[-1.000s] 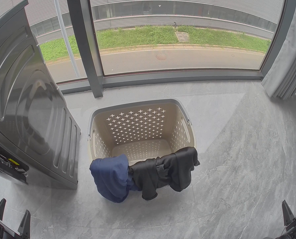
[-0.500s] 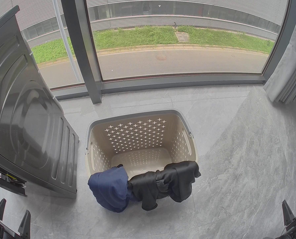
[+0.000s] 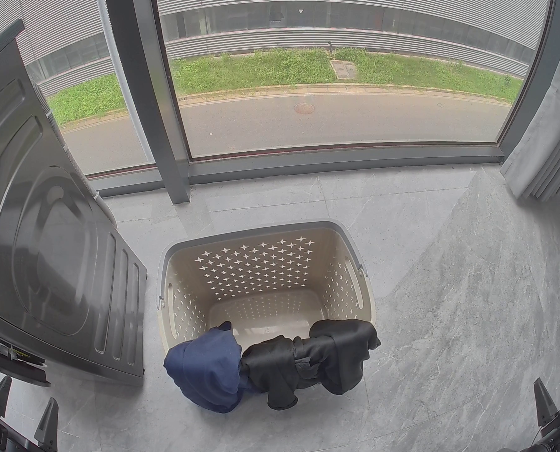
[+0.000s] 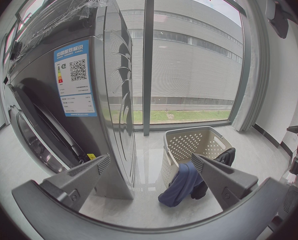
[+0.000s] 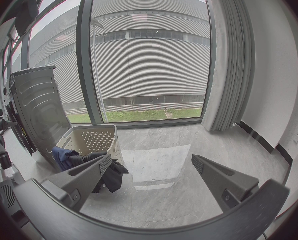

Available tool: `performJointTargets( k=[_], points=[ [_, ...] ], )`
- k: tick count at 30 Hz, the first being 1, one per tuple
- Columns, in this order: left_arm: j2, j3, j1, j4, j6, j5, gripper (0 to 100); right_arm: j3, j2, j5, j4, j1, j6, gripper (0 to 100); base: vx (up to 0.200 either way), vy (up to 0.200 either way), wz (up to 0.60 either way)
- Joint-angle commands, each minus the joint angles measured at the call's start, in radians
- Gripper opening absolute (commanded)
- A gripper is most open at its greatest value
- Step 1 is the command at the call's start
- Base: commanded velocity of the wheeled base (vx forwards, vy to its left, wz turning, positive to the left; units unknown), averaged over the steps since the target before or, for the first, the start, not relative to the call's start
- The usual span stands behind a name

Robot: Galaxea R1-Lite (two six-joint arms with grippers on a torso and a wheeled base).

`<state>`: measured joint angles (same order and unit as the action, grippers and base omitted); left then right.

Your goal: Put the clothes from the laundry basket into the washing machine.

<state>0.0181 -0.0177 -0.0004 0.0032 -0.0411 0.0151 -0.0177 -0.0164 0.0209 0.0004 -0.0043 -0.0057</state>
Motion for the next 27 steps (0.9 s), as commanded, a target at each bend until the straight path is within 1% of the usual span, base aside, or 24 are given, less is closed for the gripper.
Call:
performJointTargets(
  k=[1,2,15,20,27],
  points=[
    [-0.012,0.015,0.0,0.0,0.0,0.0,100,0.018,0.012,0.001,0.001,0.0,0.0,100,0.0,-0.2,0.0],
    [-0.012,0.015,0.0,0.0,-0.002,0.0,100,0.018,0.012,0.001,0.0,0.0,0.0,100,0.0,-0.2,0.0],
    [-0.012,0.015,0.0,0.0,-0.002,0.0,100,0.018,0.012,0.001,0.001,0.0,0.0,100,0.0,0.0,0.0],
    [-0.012,0.015,0.0,0.0,-0.002,0.0,100,0.018,0.012,0.001,0.0,0.0,0.0,100,0.2,0.0,0.0],
    [-0.012,0.015,0.0,0.0,-0.002,0.0,100,0.016,0.012,0.001,0.001,0.0,0.0,100,0.0,0.0,0.0]
  ],
)
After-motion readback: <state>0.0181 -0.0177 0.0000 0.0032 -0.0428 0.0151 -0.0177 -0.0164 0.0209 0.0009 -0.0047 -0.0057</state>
